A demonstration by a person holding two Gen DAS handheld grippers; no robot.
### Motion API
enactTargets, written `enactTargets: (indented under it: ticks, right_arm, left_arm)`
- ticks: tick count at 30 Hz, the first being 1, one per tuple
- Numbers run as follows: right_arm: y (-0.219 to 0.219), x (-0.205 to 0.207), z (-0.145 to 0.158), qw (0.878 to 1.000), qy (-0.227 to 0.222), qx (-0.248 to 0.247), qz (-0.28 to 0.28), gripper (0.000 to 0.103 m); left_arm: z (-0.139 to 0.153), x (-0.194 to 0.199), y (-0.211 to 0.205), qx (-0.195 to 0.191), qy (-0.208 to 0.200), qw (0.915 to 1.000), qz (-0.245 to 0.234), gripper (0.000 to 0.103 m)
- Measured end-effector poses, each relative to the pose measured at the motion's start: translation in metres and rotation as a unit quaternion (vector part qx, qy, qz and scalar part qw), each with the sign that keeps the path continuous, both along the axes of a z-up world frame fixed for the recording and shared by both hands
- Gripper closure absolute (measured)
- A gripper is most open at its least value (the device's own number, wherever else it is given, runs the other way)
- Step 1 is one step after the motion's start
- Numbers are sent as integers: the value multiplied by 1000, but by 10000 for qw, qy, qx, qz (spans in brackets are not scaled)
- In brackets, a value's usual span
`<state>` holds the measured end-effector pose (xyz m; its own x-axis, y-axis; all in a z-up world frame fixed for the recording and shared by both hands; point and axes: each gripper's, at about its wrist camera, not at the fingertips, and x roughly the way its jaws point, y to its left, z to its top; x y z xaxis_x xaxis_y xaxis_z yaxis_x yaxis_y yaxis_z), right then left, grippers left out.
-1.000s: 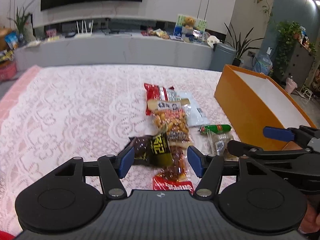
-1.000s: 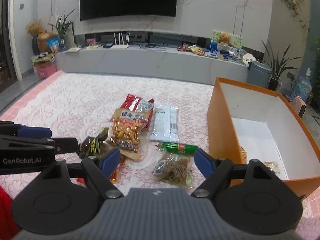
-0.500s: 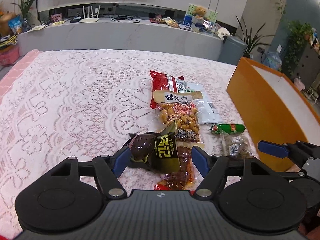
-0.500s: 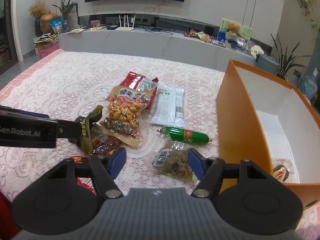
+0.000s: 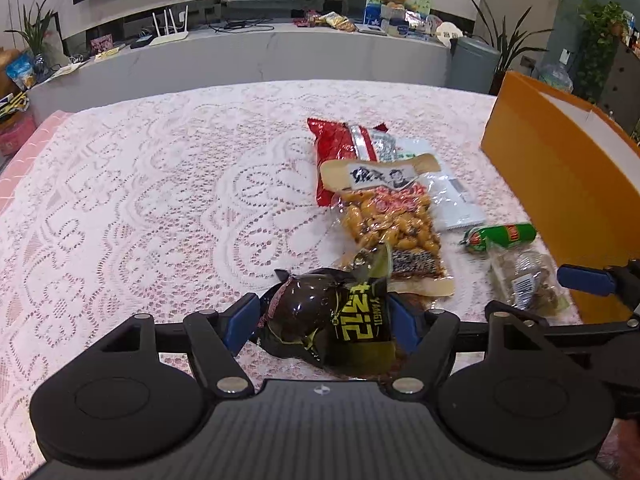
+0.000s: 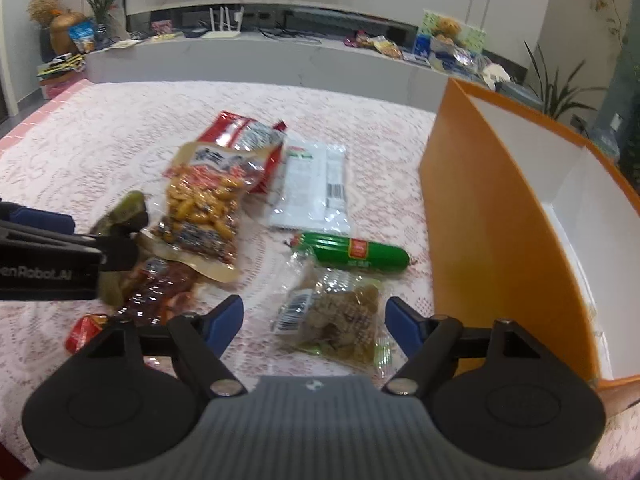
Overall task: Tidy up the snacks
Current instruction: 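Grasp the dark YANGI packet with left tool while right grasps clear dried-snack bag, then lift both held packets and carry them toward the orange box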
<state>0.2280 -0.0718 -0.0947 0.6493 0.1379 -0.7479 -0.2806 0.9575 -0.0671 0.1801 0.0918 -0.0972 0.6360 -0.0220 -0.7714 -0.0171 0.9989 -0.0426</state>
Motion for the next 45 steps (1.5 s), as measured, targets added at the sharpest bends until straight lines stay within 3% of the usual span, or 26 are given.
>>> enactTargets:
  ticks: [8,14,16,23,31,45]
  right_arm:
    - [-3,5,-9,10000,91,24,-10,30]
    - [-3,1,-9,10000,-2,-31,70,35]
    - [-2,-1,-9,9999,-37,-90,111,37]
    - [-7,-5,-2,9999,-61,18,143,45]
    - [-7,-12,6,9996,-149,30,243,66]
    - [-15,-36,42,9978,-311,449,385,73]
  left_arm:
    - [-12,5,1,171,48,9998,-89,25]
    - [-12,3,-5,439,-44,9988,-212,39]
    - [-12,3,-7,571,-45,9981,-214,51]
    - [-9,-1,-4,591,-86,9981,-149,52]
    - [9,-12,-3,525,-262,9983,-65,52]
    - [57,-36,-21,74,-543,9984,-144,52]
